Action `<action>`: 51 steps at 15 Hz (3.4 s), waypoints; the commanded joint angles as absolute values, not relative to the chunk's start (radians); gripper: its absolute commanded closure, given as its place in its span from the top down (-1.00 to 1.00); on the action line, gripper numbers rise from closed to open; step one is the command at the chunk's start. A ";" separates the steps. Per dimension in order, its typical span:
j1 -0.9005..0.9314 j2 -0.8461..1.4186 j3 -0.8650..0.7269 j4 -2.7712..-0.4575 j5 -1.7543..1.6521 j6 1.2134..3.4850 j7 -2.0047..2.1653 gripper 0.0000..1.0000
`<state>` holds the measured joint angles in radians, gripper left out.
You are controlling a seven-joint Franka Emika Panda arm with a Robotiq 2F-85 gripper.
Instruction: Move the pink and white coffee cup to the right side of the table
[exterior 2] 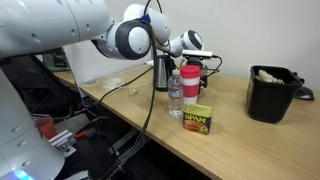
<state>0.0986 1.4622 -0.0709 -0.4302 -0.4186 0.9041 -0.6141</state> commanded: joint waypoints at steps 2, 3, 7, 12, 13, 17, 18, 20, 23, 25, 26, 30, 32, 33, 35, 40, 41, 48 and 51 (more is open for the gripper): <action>0.074 1.471 -0.066 -0.394 -0.346 0.921 -0.589 1.00; 0.072 1.471 -0.067 -0.390 -0.340 0.922 -0.588 1.00; 0.049 1.431 -0.047 -0.429 -0.312 0.953 -0.565 1.00; 0.014 1.413 -0.026 -0.434 -0.245 0.988 -0.535 1.00; 0.009 1.410 -0.024 -0.433 -0.234 0.995 -0.528 1.00; 0.001 1.401 -0.034 -0.432 -0.236 1.047 -0.559 1.00; 0.003 1.397 -0.035 -0.430 -0.240 1.064 -0.566 1.00; 0.005 1.389 -0.035 -0.431 -0.242 1.093 -0.576 1.00; 0.005 1.381 -0.032 -0.434 -0.238 1.124 -0.591 1.00; 0.004 1.378 -0.029 -0.432 -0.240 1.144 -0.614 1.00; 0.002 1.376 -0.026 -0.429 -0.242 1.155 -0.639 1.00; -0.006 1.369 -0.022 -0.423 -0.241 1.199 -0.731 1.00; -0.013 1.367 -0.023 -0.423 -0.239 1.213 -0.759 1.00; -0.016 1.365 -0.024 -0.422 -0.238 1.216 -0.770 1.00; -0.025 1.363 -0.025 -0.418 -0.240 1.222 -0.793 1.00; -0.027 1.375 -0.039 -0.392 -0.255 1.206 -0.796 1.00; -0.027 1.375 -0.038 -0.392 -0.255 1.206 -0.797 1.00; -0.026 1.375 -0.037 -0.393 -0.255 1.206 -0.797 1.00; -0.048 1.359 0.000 -0.352 -0.208 1.230 -0.780 1.00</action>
